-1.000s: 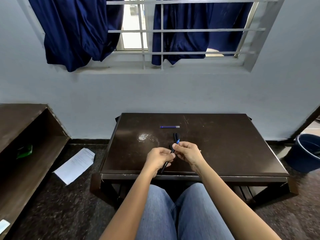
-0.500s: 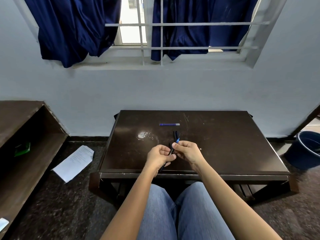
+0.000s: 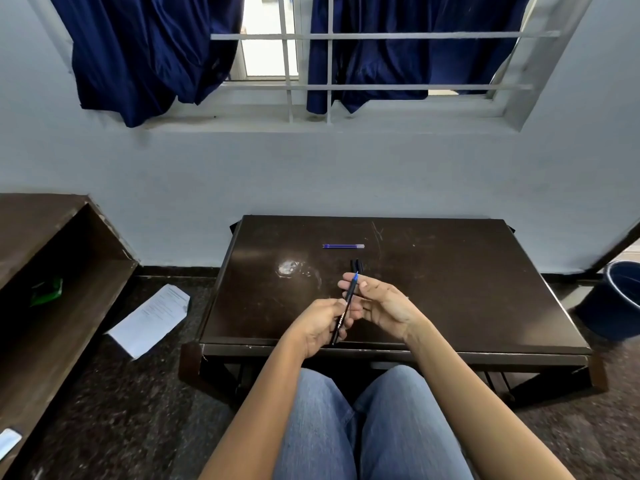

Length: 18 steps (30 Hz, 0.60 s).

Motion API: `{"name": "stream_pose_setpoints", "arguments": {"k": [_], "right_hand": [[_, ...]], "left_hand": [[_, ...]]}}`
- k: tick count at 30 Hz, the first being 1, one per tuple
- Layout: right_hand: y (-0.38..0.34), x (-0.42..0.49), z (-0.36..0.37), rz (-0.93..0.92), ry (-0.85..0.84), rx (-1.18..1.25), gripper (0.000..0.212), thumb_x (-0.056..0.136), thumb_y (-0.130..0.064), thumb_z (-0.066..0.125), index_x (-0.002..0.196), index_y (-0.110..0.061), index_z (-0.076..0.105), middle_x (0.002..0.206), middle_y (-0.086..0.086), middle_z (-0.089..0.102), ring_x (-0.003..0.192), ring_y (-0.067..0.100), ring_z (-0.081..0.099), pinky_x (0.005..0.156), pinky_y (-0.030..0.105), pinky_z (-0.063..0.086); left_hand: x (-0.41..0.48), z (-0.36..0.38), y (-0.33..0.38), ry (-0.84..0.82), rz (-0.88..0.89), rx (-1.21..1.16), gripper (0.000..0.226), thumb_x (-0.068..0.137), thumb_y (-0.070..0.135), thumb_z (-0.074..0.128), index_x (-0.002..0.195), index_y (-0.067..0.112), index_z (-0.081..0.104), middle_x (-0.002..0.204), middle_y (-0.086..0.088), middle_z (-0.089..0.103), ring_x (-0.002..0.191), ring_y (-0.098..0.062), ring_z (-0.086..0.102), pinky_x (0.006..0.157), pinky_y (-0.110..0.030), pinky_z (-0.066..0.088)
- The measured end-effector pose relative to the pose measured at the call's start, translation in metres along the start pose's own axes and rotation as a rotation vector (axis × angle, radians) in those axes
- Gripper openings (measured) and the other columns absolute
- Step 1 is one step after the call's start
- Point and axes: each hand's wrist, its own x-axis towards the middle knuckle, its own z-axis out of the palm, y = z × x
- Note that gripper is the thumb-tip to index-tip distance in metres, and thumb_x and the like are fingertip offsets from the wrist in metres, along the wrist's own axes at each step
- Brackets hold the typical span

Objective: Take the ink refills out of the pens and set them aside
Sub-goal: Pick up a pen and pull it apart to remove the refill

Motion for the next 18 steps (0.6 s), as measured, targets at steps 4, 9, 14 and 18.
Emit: {"name": "stream_pose_setpoints", "arguments": {"k": [4, 9, 14, 18], "right_hand": [[-0.003, 0.003, 0.002, -0.021, 0.077, -0.014, 0.024, 0.097, -0.005, 0.048, 0.108, -0.011, 0.069, 0.104, 0.006, 0.074, 0.083, 0.014, 0.069, 0.072, 0.029, 0.056], [-0.001, 0.005, 0.011, -0.06, 0.267, -0.117, 0.014, 0.092, -0.012, 0.06, 0.094, -0.014, 0.074, 0.093, 0.006, 0.074, 0.068, 0.012, 0.06, 0.071, 0.03, 0.05], [-0.005, 0.007, 0.014, -0.002, 0.219, -0.084, 0.017, 0.095, -0.017, 0.056, 0.1, -0.017, 0.072, 0.104, 0.002, 0.072, 0.074, 0.006, 0.065, 0.078, 0.027, 0.047], [-0.018, 0.006, 0.011, 0.071, -0.09, 0.098, 0.033, 0.092, -0.014, 0.048, 0.122, -0.014, 0.061, 0.122, 0.001, 0.068, 0.112, 0.01, 0.065, 0.069, 0.022, 0.053]], "left_hand": [[0.002, -0.002, -0.001, -0.057, 0.002, -0.002, 0.022, 0.1, 0.015, 0.046, 0.098, 0.008, 0.068, 0.084, -0.003, 0.071, 0.073, -0.008, 0.069, 0.065, -0.022, 0.057], [0.003, 0.002, -0.001, -0.004, 0.037, 0.007, 0.022, 0.1, 0.015, 0.047, 0.097, 0.008, 0.067, 0.081, -0.002, 0.069, 0.073, -0.008, 0.067, 0.069, -0.022, 0.058], [0.001, 0.006, 0.001, -0.038, 0.055, -0.103, 0.024, 0.102, 0.015, 0.041, 0.092, 0.008, 0.061, 0.072, 0.001, 0.054, 0.054, -0.001, 0.047, 0.048, -0.012, 0.039], [-0.003, -0.001, 0.006, -0.221, -0.013, -0.255, 0.023, 0.102, 0.016, 0.04, 0.089, 0.012, 0.058, 0.071, 0.004, 0.052, 0.051, 0.001, 0.046, 0.047, -0.011, 0.034]]}}
